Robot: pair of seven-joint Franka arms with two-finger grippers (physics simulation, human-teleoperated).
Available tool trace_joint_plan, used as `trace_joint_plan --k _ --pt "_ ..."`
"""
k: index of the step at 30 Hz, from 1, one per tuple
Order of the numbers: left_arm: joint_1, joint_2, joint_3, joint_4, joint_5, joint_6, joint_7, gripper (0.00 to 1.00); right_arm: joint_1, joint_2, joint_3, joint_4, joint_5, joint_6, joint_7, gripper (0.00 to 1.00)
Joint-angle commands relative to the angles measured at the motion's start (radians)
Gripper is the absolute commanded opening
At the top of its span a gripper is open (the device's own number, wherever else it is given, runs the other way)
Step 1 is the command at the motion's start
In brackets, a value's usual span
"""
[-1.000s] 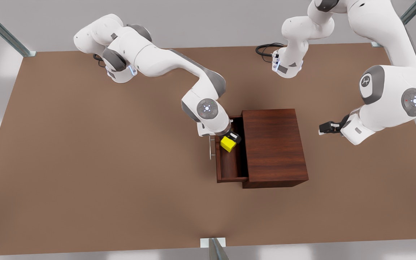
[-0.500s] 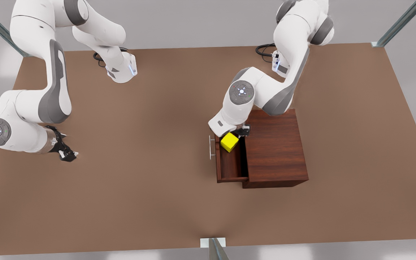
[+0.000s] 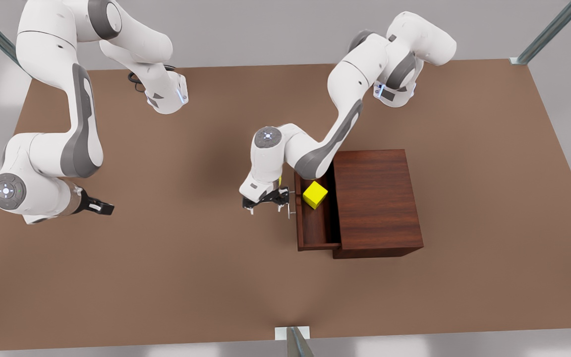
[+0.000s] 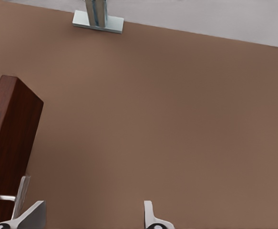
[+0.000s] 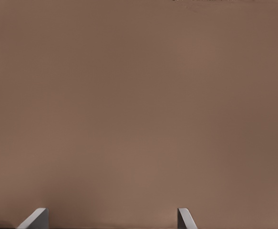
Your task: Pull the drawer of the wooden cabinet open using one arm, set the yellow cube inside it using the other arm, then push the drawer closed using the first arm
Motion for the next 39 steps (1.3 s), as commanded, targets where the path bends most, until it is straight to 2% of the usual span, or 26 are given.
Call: trace_joint_plan --k 1,19,31,34,39 --pt "0.010 0.002 0.004 0.001 0.005 0.061 -0.356 1.00 0.000 -0.001 0.000 0.000 0.000 0.001 -0.397 1.00" --pt "0.020 0.018 0.015 -0.033 0.061 -0.140 -0.098 1.00 0.000 0.005 0.002 0.000 -0.003 -0.001 -0.374 1.00" --pt "-0.009 0.004 0.024 -0.027 0.140 -0.348 -0.001 1.00 0.002 0.007 0.002 0.000 -0.005 -0.001 -0.374 1.00" --pt "-0.004 -0.004 0.080 -0.027 0.137 -0.374 0.098 1.00 0.002 0.007 0.002 0.000 -0.005 0.001 -0.374 1.00" --pt "0.051 -0.007 0.096 -0.028 0.139 -0.367 0.198 1.00 0.002 0.008 0.002 0.000 -0.006 0.001 -0.374 1.00"
